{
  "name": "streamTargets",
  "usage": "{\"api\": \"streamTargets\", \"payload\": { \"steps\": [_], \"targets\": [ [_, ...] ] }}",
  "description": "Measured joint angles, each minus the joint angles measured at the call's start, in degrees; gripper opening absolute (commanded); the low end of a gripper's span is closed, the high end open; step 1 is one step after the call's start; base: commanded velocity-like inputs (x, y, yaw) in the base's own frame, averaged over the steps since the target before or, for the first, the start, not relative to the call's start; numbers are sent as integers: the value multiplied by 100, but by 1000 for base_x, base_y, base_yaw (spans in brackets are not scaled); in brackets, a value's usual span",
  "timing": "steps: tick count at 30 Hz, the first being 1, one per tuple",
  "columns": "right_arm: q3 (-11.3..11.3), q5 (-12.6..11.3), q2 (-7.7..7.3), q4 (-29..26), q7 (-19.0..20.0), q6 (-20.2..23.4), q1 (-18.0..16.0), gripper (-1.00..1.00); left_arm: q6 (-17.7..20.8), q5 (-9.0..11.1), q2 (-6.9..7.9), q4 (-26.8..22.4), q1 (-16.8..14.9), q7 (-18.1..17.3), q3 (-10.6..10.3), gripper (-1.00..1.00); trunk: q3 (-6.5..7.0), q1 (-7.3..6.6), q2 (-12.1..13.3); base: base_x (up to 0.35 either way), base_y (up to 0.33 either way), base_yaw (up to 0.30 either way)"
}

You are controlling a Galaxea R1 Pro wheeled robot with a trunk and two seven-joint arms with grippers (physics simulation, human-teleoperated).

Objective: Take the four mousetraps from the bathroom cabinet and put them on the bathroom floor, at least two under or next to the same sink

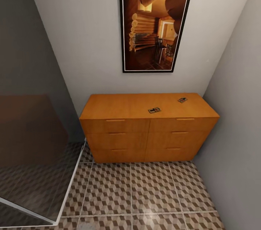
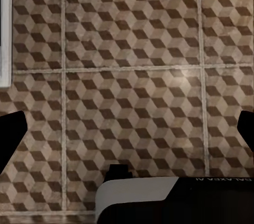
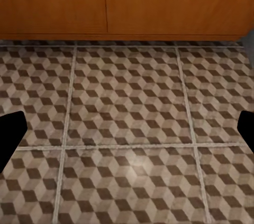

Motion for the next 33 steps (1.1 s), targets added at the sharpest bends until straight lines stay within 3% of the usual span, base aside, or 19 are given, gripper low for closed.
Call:
{"api": "streamTargets", "payload": {
  "steps": [7,14,18,20,25,33],
  "targets": [
    [-11,5,5,-60,-18,30,0,100,-476,21,30,707,-1,-11,1,100,0,0,0,0,0,0],
    [-16,16,-51,-462,-38,450,-7,100,-1595,32,18,1830,-2,-30,1,100,0,0,0,0,0,0],
    [-21,17,-141,-1139,-39,1052,-14,100,-2119,40,-3,2163,-2,-39,-1,100,0,0,0,0,0,0],
    [-23,16,-252,-1812,-33,1673,-16,100,-2325,43,-14,2279,-3,-42,-2,100,0,0,0,0,0,0],
    [-28,10,-405,-3134,-20,2972,-18,100,-2489,45,-17,2369,-3,-45,-3,100,0,0,-1,0,0,0],
    [-28,12,-469,-4475,-24,4004,-18,100,-2546,45,-11,2396,-3,-46,-3,100,0,0,-1,0,0,0]
  ]
}}
